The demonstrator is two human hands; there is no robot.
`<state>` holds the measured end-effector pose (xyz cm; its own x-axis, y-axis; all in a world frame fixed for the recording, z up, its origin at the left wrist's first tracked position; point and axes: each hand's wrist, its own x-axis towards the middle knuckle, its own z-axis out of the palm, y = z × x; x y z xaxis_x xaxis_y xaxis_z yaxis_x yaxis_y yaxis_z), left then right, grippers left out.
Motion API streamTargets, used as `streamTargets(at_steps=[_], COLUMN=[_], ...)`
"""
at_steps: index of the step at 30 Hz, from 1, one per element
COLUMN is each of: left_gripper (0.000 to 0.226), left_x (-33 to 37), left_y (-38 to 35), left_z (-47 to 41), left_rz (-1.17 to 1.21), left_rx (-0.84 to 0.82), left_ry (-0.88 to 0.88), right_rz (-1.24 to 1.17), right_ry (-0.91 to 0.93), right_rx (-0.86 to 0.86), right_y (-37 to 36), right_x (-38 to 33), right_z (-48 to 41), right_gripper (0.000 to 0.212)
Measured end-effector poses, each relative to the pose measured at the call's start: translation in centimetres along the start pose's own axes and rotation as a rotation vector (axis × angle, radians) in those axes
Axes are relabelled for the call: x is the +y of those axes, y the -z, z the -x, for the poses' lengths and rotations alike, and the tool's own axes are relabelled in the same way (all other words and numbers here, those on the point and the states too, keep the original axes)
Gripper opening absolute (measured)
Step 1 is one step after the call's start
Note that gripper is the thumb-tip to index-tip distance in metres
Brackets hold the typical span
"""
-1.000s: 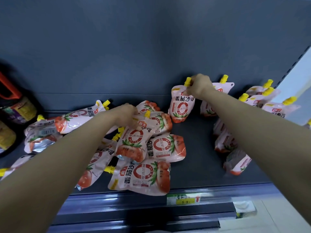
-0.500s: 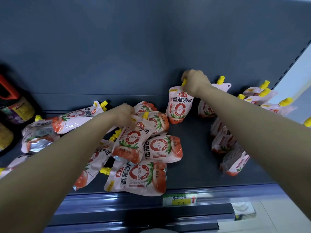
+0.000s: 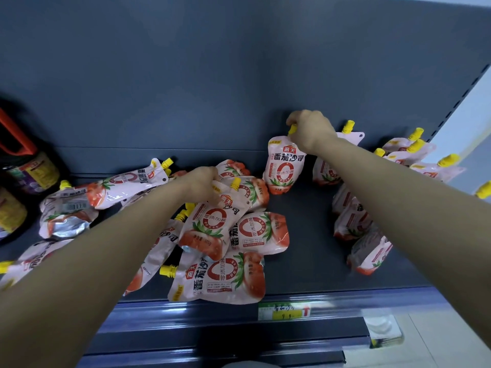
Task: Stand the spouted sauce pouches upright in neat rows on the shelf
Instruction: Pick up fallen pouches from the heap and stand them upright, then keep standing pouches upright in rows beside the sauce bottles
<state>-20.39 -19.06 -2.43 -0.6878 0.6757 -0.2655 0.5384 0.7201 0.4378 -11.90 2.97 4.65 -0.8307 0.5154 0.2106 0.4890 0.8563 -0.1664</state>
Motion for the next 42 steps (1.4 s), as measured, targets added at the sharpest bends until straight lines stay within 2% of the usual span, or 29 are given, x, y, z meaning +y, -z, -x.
streamTargets(at_steps=[4, 7, 10, 12, 16, 18, 25, 28, 32, 39, 42], left_gripper=[0.026, 0.022, 0.018, 0.013, 0.021, 0.02, 0.02, 0.01, 0.017, 0.023, 0.025], left_x=[0.2, 1.7, 3.8, 5.0, 7.3, 8.5, 11.9, 12.4, 12.6, 12.2, 11.4], left_y=[0.8, 2.3, 3.2, 3.2, 2.6, 1.8, -1.9, -3.1, -4.0, -2.9, -1.6], left_z=[0.5, 1.0, 1.4, 1.3, 0.9, 0.4, -1.8, -2.7, -3.3, -2.5, -1.3], left_rz=[0.203, 0.242, 0.291, 0.409, 0.702, 0.758, 0.715, 0.625, 0.576, 0.541, 0.549], left_rx=[-0.009, -0.014, 0.074, 0.14, 0.215, 0.237, 0.295, 0.305, 0.312, 0.194, 0.202], left_ry=[0.0, -0.093, -0.16, -0.168, -0.159, -0.172, -0.24, -0.224, -0.2, -0.277, -0.324], right_rz=[-0.027, -0.031, -0.036, -0.042, -0.035, -0.02, 0.133, 0.152, 0.139, 0.129, 0.164], right_ry=[0.005, -0.008, -0.015, -0.018, -0.027, -0.028, -0.005, -0.005, 0.008, 0.058, 0.089], right_rx=[0.018, 0.026, 0.016, 0.02, 0.025, 0.02, -0.049, -0.065, -0.08, -0.081, -0.071], right_y=[0.2, 0.5, 1.1, 1.6, 3.0, 3.7, 4.7, 4.7, 4.5, 4.3, 4.5], right_x=[0.6, 0.7, 0.9, 1.3, 2.6, 3.2, 5.3, 5.7, 6.0, 4.9, 4.2], right_z=[0.0, 0.0, 0.1, 0.1, 0.3, 0.5, 1.7, 1.9, 2.2, 2.3, 2.6], right_gripper=[0.043, 0.042, 0.038, 0.034, 0.031, 0.03, 0.031, 0.032, 0.034, 0.032, 0.032])
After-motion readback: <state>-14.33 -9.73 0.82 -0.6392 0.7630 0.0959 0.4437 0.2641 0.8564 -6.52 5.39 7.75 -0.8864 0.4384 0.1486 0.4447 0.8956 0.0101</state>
